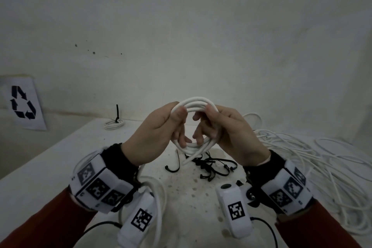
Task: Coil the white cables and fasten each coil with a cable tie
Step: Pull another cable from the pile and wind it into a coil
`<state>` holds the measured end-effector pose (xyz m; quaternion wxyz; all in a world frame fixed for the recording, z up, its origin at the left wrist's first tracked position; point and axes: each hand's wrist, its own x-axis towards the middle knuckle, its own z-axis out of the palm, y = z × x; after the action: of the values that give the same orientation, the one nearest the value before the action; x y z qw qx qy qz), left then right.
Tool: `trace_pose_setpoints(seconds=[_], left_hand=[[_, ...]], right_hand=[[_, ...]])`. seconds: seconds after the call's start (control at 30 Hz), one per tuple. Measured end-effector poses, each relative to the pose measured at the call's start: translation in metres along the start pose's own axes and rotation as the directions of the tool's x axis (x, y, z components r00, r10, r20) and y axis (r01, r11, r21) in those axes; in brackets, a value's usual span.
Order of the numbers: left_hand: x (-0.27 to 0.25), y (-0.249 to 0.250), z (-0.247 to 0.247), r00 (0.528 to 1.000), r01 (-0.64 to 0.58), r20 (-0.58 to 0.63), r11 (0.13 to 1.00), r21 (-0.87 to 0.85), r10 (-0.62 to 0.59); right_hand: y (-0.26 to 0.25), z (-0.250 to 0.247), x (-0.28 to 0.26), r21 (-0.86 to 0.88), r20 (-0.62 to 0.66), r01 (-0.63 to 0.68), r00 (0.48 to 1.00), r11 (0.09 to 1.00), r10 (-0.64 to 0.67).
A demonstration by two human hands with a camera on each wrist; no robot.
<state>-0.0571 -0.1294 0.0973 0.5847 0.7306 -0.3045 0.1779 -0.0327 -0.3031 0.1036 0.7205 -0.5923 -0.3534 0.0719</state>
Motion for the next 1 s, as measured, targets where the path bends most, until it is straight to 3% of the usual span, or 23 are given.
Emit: trace_pose_setpoints(seconds=[0.07, 0.13, 0.23, 0.37, 0.43, 0.5, 0.57, 0.63, 0.73, 0.87, 1.0], left_hand=[[0.001, 0.003, 0.003, 0.997, -0.018, -0.076, 0.998, 0.068, 0.023], [0.001, 0.004, 0.005, 0.992, -0.003, -0.122, 0.995, 0.1, 0.015], [0.0, 0.004, 0.007, 0.991, 0.03, -0.133, 0.991, 0.133, -0.012], [0.003, 0.007, 0.009, 0.992, 0.038, -0.125, 0.982, 0.185, -0.015], [0.005, 0.006, 0.01, 0.994, 0.025, -0.112, 0.968, 0.251, 0.004], [0.006, 0.003, 0.01, 0.995, 0.004, -0.099, 0.949, 0.315, 0.029], [0.007, -0.001, 0.009, 0.996, -0.017, -0.079, 0.933, 0.358, 0.048], [0.006, -0.004, 0.007, 0.997, -0.032, -0.054, 0.923, 0.384, 0.057], [0.007, -0.006, 0.006, 0.998, -0.06, -0.004, 0.901, 0.429, 0.068], [0.009, -0.005, 0.005, 0.997, -0.073, 0.024, 0.888, 0.454, 0.07], [0.01, -0.006, 0.006, 0.998, -0.052, 0.043, 0.913, 0.405, 0.038]], right_hand=[[-0.002, 0.0, -0.001, -0.014, 0.013, -0.038, 0.999, 0.999, 0.039], [-0.003, 0.004, -0.002, -0.107, -0.028, 0.0, 1.0, 0.994, -0.003], [0.0, 0.009, -0.005, -0.302, -0.124, 0.109, 0.981, 0.947, -0.152], [0.003, 0.01, -0.005, -0.576, -0.167, 0.196, 0.922, 0.794, -0.349], [0.004, 0.008, -0.005, -0.631, -0.181, 0.19, 0.907, 0.752, -0.381], [0.003, 0.006, -0.005, -0.626, -0.197, 0.149, 0.92, 0.766, -0.339], [0.0, 0.002, -0.006, -0.501, -0.201, 0.059, 0.962, 0.863, -0.183], [-0.004, -0.001, -0.007, -0.259, -0.132, -0.073, 0.99, 0.963, 0.039], [-0.006, 0.001, -0.008, 0.128, 0.026, -0.251, 0.968, 0.959, 0.25], [0.002, 0.0, -0.008, 0.422, 0.19, -0.322, 0.945, 0.848, 0.265], [0.004, -0.001, -0.006, 0.512, 0.297, -0.325, 0.936, 0.795, 0.191]])
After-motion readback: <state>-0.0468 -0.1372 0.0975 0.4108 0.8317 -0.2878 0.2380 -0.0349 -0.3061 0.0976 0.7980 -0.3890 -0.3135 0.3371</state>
